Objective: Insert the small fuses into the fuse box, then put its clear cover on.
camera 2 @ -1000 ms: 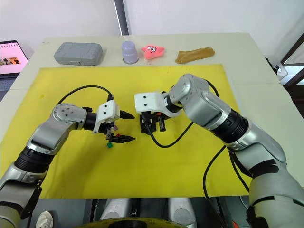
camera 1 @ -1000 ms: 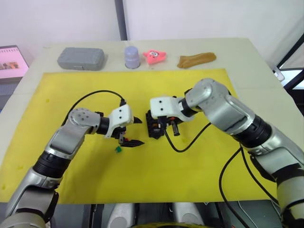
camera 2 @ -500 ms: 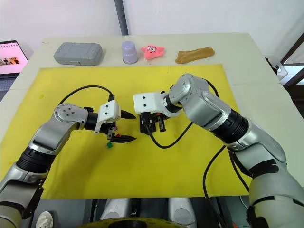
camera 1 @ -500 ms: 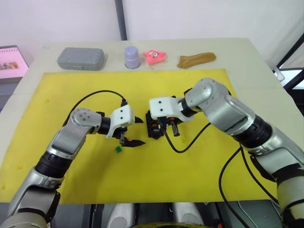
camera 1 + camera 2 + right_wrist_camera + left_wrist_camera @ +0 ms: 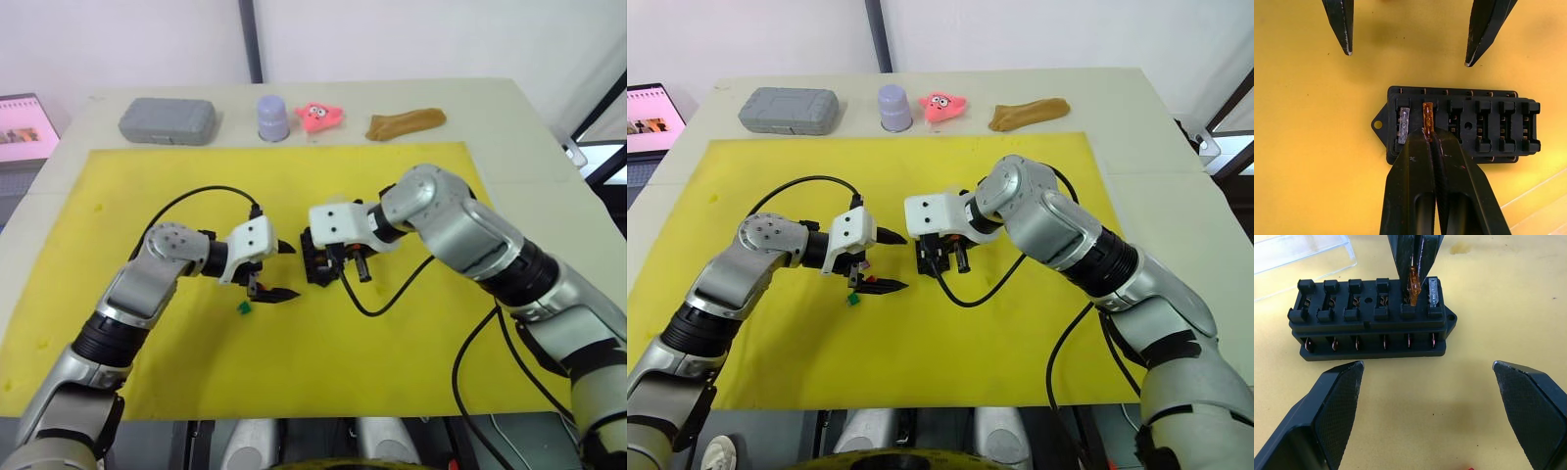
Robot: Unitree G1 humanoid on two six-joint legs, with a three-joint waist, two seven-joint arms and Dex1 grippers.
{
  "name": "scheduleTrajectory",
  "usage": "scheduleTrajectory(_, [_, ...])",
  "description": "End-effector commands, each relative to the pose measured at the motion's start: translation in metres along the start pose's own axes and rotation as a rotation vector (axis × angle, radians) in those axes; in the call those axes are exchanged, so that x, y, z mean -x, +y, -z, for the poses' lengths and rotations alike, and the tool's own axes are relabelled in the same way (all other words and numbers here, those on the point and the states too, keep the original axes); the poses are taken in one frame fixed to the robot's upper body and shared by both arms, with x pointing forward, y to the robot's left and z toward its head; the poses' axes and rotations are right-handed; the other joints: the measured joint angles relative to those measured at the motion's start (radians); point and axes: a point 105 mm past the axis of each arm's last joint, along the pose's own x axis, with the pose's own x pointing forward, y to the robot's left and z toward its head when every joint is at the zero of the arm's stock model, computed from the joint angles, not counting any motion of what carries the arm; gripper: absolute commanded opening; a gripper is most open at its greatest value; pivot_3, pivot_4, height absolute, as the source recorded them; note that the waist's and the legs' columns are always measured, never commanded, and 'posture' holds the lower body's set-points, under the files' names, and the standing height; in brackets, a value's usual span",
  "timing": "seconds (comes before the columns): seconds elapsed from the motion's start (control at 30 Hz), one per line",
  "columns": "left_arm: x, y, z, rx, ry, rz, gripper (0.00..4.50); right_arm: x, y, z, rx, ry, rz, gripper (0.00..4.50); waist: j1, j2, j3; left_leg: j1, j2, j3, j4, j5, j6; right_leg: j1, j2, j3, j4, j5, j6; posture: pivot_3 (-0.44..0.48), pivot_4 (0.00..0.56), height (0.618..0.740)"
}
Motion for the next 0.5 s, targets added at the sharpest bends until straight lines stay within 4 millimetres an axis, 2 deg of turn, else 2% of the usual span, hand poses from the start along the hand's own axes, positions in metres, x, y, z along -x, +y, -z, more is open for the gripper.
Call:
scheduleTrajectory(0.03, [0.0022, 0.0033, -0.01, -0.041, -0.017, -0.013, 4.42, -0.0004, -0.0025, 0.0035, 0.002, 0.016, 0.016, 0.0, 0.0, 0.0, 0.0, 0.0, 0.0, 0.0, 0.0, 0.0, 0.0, 0.0, 0.0, 0.0, 0.0, 0.0, 0.0, 0.0, 0.15, 0.74])
scheduleTrajectory(0.5, [0.0017, 0.0024, -0.0103, -0.04, -0.017, -0.01, 4.42, 0.0038, -0.009, 0.0004, 0.003, 0.006, 0.04, 0.0, 0.0, 0.0, 0.0, 0.001, 0.0, 0.0, 0.0, 0.0, 0.0, 0.001, 0.0, 0.0, 0.0, 0.0, 0.0, 0.0, 0.15, 0.74])
